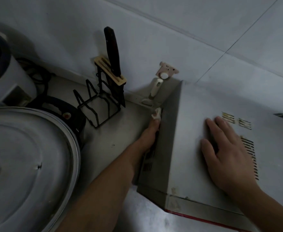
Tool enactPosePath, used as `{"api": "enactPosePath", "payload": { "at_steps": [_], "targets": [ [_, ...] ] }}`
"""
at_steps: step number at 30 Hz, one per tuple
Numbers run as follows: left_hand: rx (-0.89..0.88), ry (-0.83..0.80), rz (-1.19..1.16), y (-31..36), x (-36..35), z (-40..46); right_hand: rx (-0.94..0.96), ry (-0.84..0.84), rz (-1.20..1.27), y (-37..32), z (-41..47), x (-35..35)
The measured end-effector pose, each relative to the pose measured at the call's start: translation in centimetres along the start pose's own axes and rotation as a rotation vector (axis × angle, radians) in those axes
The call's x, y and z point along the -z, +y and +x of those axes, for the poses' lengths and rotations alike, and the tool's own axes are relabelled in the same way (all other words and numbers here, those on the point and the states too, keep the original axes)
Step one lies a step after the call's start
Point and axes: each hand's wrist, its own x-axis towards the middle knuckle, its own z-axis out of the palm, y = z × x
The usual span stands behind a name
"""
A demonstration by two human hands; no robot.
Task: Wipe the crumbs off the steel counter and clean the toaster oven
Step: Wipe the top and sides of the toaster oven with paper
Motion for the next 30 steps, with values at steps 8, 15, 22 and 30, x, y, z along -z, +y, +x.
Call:
{"api": "enactPosePath", "payload": {
  "at_steps": [8, 15, 22, 30],
  "targets": [
    [0.176, -0.001, 0.007, 3.4, -0.4, 5.3, 0.000, 0.027, 0.020, 0.0, 0.0, -0.2],
    [0.242, 0.054, -0.062, 3.1, -0.3, 5.6, -0.005, 0.026, 0.027, -0.1, 0.0, -0.1],
    [0.314, 0.134, -0.155, -0.6, 0.3, 4.5, -0.006, 0.025, 0.031, 0.0, -0.1, -0.1],
    [0.265, 0.087, -0.142, 0.7, -0.4, 2.4, 0.004, 0.027, 0.035, 0.1, 0.0, -0.2]
  ]
}}
